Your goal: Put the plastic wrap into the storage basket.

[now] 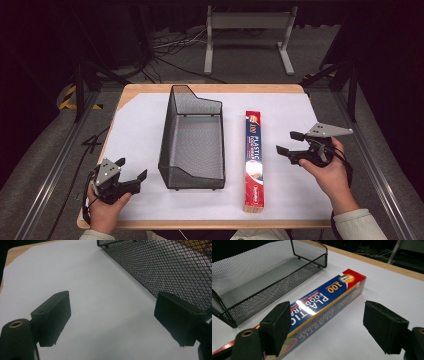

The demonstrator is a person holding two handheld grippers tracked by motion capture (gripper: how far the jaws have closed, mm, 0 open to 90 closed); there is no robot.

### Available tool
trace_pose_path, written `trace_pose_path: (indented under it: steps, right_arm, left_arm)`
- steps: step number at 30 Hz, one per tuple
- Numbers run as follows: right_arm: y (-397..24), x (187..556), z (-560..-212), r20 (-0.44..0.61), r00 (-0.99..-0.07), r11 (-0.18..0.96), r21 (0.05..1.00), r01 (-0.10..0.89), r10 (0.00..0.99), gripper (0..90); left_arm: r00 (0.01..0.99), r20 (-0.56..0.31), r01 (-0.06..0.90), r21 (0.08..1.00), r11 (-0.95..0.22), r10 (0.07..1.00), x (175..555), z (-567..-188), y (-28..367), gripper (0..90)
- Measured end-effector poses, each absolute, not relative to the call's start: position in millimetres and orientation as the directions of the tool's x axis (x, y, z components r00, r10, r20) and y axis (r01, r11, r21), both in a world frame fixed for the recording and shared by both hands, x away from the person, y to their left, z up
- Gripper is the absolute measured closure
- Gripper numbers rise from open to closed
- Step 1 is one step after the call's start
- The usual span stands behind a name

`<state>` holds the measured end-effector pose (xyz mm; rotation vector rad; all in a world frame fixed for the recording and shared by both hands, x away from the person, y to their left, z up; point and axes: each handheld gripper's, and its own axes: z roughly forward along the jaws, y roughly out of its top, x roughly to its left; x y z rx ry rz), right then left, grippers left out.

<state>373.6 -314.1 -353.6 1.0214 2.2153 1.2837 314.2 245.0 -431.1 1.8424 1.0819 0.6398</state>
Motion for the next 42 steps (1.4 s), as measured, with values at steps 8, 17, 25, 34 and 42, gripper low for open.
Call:
trace_pose_path:
  steps: [8, 17, 25, 34, 42]
  right_arm:
    - [-286.4, 385.8, -348.2, 0.034, -0.687, 0.351, 0.841, 0.412, 0.726, 22.8]
    - [-257.1, 399.9, -347.9, 0.035, -0.709, 0.394, 0.812, 0.431, 0.704, 21.0]
    - [-234.2, 416.3, -349.0, 0.06, -0.682, 0.402, 0.768, 0.498, 0.729, 16.8]
    - [-218.2, 431.4, -362.2, 0.067, -0.58, 0.394, 0.671, 0.628, 0.812, 9.4]
    - [-214.0, 438.7, -378.6, 0.087, -0.53, 0.393, 0.571, 0.721, 0.844, 2.2]
  left_arm:
    - [0.482, 0.0, 0.42, 0.877, -0.231, 0.876, 312.5, -431.1, 246.9, 14.5]
    - [0.486, 0.002, 0.42, 0.876, -0.236, 0.874, 313.5, -432.1, 246.3, 14.5]
    - [0.486, 0.008, 0.42, 0.875, -0.242, 0.874, 313.5, -431.9, 245.7, 14.5]
    - [0.485, 0.011, 0.418, 0.875, -0.243, 0.874, 313.1, -432.1, 246.2, 14.5]
    - [0.488, 0.017, 0.416, 0.875, -0.25, 0.872, 313.6, -432.2, 245.3, 14.4]
